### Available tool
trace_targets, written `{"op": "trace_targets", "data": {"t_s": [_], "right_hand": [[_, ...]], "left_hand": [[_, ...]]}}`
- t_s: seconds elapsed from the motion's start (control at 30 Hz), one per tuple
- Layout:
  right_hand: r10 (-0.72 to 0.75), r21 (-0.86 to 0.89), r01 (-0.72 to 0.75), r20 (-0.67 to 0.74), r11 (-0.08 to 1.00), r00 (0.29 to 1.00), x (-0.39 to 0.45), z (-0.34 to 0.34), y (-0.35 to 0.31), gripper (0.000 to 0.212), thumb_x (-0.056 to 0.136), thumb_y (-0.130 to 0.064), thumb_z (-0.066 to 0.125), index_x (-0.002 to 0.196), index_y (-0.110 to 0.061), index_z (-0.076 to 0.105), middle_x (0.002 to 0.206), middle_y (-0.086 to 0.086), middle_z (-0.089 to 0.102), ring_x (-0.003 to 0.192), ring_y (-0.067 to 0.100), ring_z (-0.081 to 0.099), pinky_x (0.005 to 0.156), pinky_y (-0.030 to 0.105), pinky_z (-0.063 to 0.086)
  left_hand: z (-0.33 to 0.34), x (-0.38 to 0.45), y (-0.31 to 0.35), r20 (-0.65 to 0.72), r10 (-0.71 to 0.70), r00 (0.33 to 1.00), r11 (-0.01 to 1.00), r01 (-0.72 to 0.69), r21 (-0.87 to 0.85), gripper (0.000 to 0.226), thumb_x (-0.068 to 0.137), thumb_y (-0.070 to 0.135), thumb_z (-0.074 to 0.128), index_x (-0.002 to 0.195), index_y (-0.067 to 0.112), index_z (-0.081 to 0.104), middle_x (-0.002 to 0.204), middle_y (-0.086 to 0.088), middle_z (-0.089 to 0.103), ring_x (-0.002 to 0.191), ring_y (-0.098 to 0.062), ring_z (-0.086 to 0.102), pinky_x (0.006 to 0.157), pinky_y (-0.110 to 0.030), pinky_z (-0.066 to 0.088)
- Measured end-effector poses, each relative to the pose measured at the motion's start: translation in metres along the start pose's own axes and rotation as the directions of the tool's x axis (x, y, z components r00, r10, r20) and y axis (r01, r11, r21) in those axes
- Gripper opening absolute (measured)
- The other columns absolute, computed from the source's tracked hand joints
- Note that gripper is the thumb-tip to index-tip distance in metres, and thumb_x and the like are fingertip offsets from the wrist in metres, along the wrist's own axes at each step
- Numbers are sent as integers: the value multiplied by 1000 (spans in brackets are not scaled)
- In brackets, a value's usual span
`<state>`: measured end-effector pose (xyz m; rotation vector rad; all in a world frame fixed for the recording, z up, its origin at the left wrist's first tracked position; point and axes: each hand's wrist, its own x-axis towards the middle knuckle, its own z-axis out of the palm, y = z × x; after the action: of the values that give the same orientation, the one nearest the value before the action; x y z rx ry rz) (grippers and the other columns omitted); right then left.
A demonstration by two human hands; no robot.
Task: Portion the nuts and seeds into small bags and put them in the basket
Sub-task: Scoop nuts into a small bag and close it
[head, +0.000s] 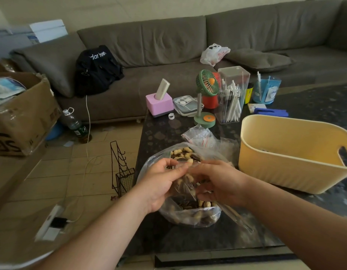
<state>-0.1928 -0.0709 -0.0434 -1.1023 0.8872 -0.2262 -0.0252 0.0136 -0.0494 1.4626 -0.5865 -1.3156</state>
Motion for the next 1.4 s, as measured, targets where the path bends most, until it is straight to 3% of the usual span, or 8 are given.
{"op": "trace_targets", "data": {"t_s": [0.1, 0.2, 0.47, 0.67, 0.77, 0.9, 1.23, 1.4], "right_hand": [[-9, 17, 10, -43, 1000, 999, 3, 1, 1, 12, 98, -14, 65, 106, -15, 73, 97, 13, 67, 78, 27, 65, 70, 38, 54], [-23, -10, 22, -104, 1000, 994, 5, 0, -1, 9, 99, -16, 67, 105, -14, 74, 97, 12, 70, 75, 24, 67, 69, 35, 56], [-88, -76, 84, -61, 994, 994, 6, -2, -2, 20, 100, -33, 70, 109, -17, 76, 89, 3, 72, 81, 19, 65, 74, 34, 58], [-275, -209, 230, -218, 950, 936, 10, -5, -2, 16, 98, -26, 73, 98, -9, 75, 88, 10, 78, 75, 19, 73, 78, 38, 64], [-251, -118, 227, -262, 967, 932, 8, -4, -2, 20, 100, -25, 70, 104, -6, 73, 90, 11, 80, 77, 18, 78, 69, 28, 62], [-204, 27, 212, -176, 977, 963, 9, -2, -1, 29, 101, -30, 68, 110, -3, 71, 98, 15, 80, 94, 28, 79, 85, 41, 64], [-72, 50, 80, -133, 996, 988, 13, -2, 0, 25, 101, -23, 69, 116, -2, 69, 101, 16, 79, 87, 25, 76, 75, 35, 60], [-12, 33, 16, -126, 999, 992, 13, -2, 2, 29, 99, -30, 72, 116, -6, 70, 98, 11, 80, 87, 22, 75, 79, 35, 60]], "left_hand": [[-1, 3, 0, 2, -13, 1000, 998, 13, -56, 45, 91, 2, 77, 132, 14, 61, 110, -18, 80, 104, -32, 79, 101, -52, 60], [-4, 5, 0, 11, -37, 999, 995, 38, -87, 43, 95, -5, 71, 132, 14, 62, 110, -19, 80, 102, -32, 79, 94, -47, 62], [-2, 6, -1, -22, 52, 998, 999, -52, -3, 64, 68, 18, 86, 128, 13, 63, 108, -12, 82, 107, -28, 78, 105, -50, 58], [0, 7, -1, -24, 89, 996, 996, -90, -28, 33, 89, 7, 77, 120, 7, 67, 106, -14, 81, 98, -25, 80, 83, -37, 62], [0, 7, 0, 42, 44, 998, 997, -40, -73, 30, 98, 0, 68, 127, 7, 66, 114, -15, 80, 104, -26, 79, 88, -40, 61], [3, 7, 0, 0, 52, 999, 993, -51, -108, 26, 100, -2, 65, 125, 7, 66, 110, -14, 81, 100, -24, 80, 82, -38, 62], [3, 8, -2, -68, 4, 998, 994, -12, -109, 20, 95, 20, 77, 110, 8, 71, 105, -13, 82, 91, -24, 79, 70, -34, 62], [3, 11, -4, -104, 16, 994, 993, -28, -116, 12, 97, 11, 74, 108, 8, 69, 104, -15, 81, 90, -26, 81, 68, -36, 62]]}}
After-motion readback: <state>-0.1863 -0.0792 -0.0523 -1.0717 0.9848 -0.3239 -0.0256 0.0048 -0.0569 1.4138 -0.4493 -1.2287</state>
